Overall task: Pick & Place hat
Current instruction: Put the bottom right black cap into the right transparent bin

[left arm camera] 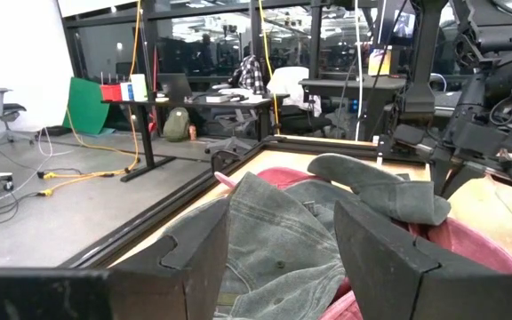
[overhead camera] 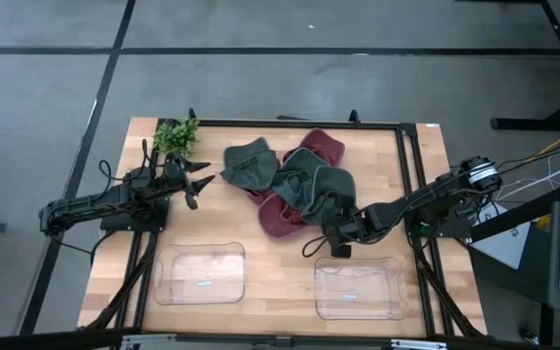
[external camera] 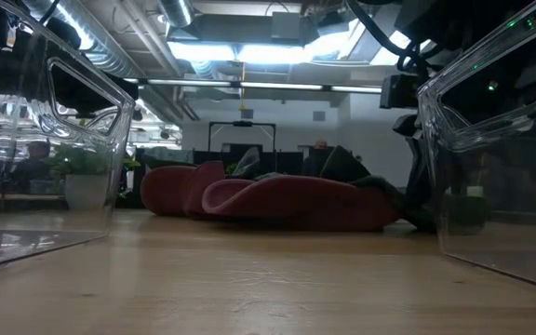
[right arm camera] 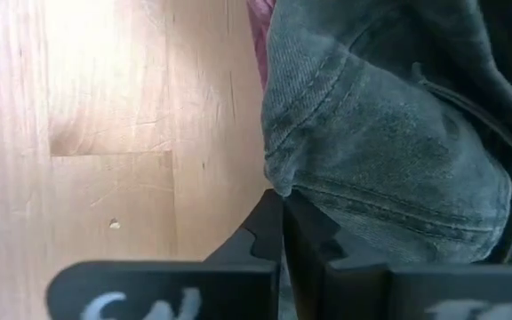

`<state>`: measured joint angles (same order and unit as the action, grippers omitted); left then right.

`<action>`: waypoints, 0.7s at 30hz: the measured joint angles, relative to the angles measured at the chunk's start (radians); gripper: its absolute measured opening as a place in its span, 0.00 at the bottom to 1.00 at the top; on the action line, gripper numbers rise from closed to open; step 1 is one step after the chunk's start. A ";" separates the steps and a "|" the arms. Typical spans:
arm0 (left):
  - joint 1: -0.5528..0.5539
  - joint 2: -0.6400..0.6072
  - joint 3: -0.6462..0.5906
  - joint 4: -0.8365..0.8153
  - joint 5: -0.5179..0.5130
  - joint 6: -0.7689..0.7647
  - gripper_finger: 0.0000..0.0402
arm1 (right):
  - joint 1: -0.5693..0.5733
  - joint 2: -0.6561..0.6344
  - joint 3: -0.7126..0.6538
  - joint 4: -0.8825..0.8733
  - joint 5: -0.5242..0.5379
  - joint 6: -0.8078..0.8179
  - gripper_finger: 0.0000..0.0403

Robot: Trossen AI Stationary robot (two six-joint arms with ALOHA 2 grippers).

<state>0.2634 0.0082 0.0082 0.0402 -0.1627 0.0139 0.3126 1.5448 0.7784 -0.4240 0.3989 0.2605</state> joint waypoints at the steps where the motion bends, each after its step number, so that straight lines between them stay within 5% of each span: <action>1: 0.000 0.000 0.000 0.000 0.000 0.000 0.49 | 0.000 0.000 0.000 0.000 -0.004 0.000 0.02; 14: 0.000 0.000 0.000 0.000 0.000 0.000 0.49 | -0.007 -0.081 -0.001 0.003 -0.166 -0.002 0.01; 21: 0.000 0.000 0.000 0.000 0.000 0.000 0.49 | -0.024 -0.179 -0.001 -0.019 -0.160 0.002 0.00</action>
<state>0.2637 0.0082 0.0084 0.0406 -0.1631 0.0139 0.2882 1.3663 0.7776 -0.4429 0.2390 0.2626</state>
